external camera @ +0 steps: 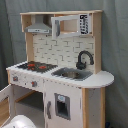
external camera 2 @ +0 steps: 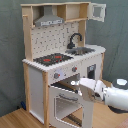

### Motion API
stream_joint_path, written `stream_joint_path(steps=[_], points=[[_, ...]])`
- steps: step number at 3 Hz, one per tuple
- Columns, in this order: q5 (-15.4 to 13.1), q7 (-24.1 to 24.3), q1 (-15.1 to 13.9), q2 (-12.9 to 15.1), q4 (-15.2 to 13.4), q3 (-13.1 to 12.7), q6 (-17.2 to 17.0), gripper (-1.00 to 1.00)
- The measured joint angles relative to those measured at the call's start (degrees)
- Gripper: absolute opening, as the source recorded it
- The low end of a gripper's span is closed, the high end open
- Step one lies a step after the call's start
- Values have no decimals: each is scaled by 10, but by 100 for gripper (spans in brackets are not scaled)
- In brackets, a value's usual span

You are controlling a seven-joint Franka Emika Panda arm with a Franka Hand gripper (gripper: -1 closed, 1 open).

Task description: Play with the kitchen

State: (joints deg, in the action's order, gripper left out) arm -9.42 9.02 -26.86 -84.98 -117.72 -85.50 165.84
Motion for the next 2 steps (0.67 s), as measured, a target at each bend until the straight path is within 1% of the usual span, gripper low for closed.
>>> stream_joint_path(steps=[2], points=[[1, 116, 1, 0, 0, -44, 0, 100]])
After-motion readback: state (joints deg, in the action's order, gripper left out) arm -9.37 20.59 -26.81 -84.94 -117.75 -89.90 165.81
